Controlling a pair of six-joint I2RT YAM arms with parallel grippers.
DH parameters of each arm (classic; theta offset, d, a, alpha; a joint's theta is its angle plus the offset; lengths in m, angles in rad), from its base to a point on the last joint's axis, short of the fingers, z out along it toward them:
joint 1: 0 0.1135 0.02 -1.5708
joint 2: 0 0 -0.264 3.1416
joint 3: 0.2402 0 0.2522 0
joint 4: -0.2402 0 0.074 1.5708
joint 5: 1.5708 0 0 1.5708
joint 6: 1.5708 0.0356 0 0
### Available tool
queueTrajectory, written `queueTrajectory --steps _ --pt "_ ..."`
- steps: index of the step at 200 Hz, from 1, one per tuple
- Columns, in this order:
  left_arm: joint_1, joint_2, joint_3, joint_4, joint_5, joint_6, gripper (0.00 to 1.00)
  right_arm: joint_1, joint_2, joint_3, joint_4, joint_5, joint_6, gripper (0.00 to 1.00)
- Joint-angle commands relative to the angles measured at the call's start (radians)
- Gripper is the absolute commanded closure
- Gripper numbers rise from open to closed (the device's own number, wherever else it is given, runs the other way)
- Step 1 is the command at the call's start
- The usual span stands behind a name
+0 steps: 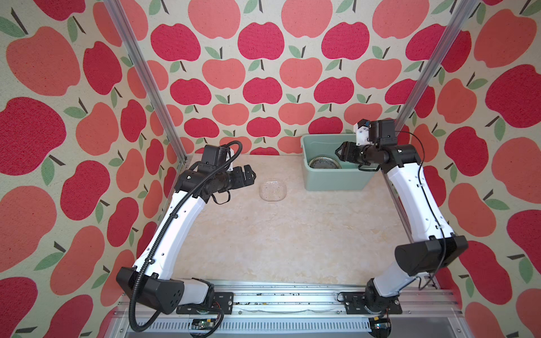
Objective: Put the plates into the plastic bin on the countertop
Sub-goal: 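Raise the right gripper from the bin and move both grippers toward the larger glass plate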
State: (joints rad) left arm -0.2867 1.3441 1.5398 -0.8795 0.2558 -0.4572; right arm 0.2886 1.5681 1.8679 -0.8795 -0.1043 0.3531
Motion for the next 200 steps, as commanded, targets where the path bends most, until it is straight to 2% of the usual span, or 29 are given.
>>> queueTrajectory --steps 1,36,66,95,119,167,200 --pt "0.079 -0.030 -0.103 0.046 0.138 -0.034 0.01 0.095 -0.184 -0.196 0.055 0.074 0.136 0.38" --pt "0.163 0.014 -0.216 0.106 0.278 -0.036 0.01 0.217 -0.459 -0.568 0.152 0.130 0.341 0.38" --pt "0.175 0.077 -0.268 0.151 0.272 -0.037 0.00 0.248 -0.552 -0.695 0.083 0.131 0.413 0.37" --pt "0.171 0.170 -0.302 0.252 0.281 -0.064 0.01 0.257 -0.621 -0.829 0.147 0.104 0.543 0.37" --pt "0.162 0.275 -0.280 0.295 0.280 -0.051 0.03 0.266 -0.636 -0.919 0.204 0.081 0.609 0.39" --pt "0.146 0.506 -0.143 0.287 0.263 0.017 0.10 0.268 -0.578 -0.952 0.234 0.005 0.619 0.40" --pt "0.116 0.670 -0.019 0.287 0.251 0.007 0.16 0.268 -0.546 -0.966 0.271 0.002 0.621 0.42"
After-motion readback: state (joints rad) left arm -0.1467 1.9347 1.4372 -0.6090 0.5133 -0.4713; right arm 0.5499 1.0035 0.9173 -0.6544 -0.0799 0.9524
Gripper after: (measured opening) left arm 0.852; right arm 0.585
